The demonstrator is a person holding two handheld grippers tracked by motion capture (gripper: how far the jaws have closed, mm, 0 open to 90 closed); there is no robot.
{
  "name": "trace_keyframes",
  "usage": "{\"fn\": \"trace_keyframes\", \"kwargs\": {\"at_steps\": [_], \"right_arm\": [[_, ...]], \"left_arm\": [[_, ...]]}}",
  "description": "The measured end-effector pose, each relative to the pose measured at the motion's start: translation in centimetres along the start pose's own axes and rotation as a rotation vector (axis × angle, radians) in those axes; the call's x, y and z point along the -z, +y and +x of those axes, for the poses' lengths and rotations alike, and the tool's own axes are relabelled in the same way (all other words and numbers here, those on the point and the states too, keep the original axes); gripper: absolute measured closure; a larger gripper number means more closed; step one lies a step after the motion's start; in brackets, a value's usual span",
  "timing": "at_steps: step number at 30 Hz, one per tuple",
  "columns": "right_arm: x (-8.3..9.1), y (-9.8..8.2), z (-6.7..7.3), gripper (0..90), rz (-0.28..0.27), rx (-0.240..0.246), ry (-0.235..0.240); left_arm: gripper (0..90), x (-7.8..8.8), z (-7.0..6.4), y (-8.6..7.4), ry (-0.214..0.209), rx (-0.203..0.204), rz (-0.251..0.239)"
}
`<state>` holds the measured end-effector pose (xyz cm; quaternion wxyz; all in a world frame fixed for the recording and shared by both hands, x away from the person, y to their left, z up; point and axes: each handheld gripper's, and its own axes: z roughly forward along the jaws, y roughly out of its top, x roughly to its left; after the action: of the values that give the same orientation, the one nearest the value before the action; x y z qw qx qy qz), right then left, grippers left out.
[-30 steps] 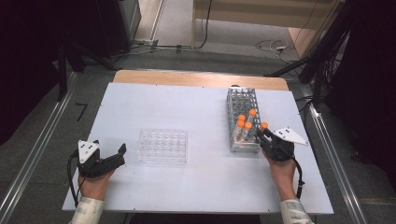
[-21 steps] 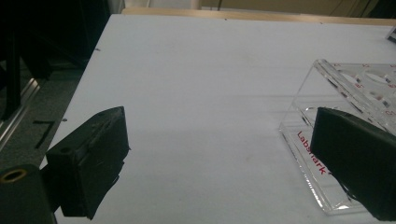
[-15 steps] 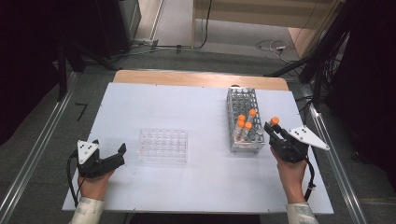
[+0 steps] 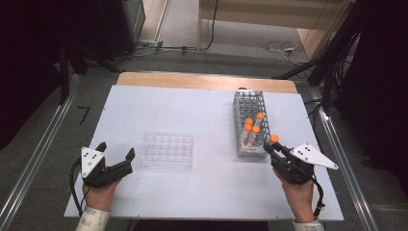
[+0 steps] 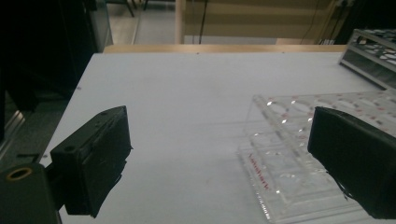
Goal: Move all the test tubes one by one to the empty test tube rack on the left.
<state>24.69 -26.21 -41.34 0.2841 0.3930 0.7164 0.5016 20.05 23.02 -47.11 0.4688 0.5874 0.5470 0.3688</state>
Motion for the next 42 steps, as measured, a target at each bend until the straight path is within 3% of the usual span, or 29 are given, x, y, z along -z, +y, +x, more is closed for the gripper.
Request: {"fn": "trace_keyframes", "kwargs": {"at_steps": [9,10,11,13,16,19,23,24,27,33,36,42], "right_arm": [[-0.9,-0.3,2.6,71.8,0.026,0.039,0.073],[-1.3,-0.4,3.1,71.8,0.038,0.046,0.089],[-1.5,-0.5,3.4,71.9,0.042,0.049,0.1],[-1.8,-0.7,4.0,71.9,0.052,0.051,0.124],[-2.5,-1.0,5.1,71.9,0.065,0.066,0.156],[-2.9,-1.0,5.9,71.9,0.074,0.071,0.18],[-4.0,-1.3,7.8,71.9,0.096,0.103,0.234],[-4.2,-1.4,8.2,71.9,0.101,0.11,0.244],[-4.8,-1.6,9.1,71.9,0.113,0.128,0.267],[-5.5,-1.8,10.8,71.9,0.135,0.151,0.311],[-5.9,-2.0,11.5,71.9,0.145,0.166,0.331],[-6.2,-2.2,12.5,71.9,0.159,0.18,0.36]], "left_arm": [[11.2,0.9,-4.2,1.0,-0.171,-0.068,-0.024],[13.0,0.9,-5.1,1.1,-0.213,-0.081,-0.025],[13.8,0.9,-5.1,1.1,-0.213,-0.081,-0.025],[15.5,0.9,-6.4,1.2,-0.28,-0.094,-0.013],[16.8,0.6,-7.7,1.4,-0.335,-0.106,0.007],[17.1,0.4,-8.6,1.4,-0.362,-0.116,0.011],[20.7,0.0,-10.4,1.7,-0.436,-0.124,0.019],[21.0,0.0,-10.4,1.7,-0.436,-0.124,0.019],[24.2,-0.3,-11.9,1.8,-0.486,-0.149,0.026],[28.1,-0.7,-13.6,2.1,-0.537,-0.157,0.024],[32.9,-0.9,-14.8,2.3,-0.59,-0.172,0.024],[45.8,-1.3,-15.8,2.1,-0.63,-0.191,0.035]]}}
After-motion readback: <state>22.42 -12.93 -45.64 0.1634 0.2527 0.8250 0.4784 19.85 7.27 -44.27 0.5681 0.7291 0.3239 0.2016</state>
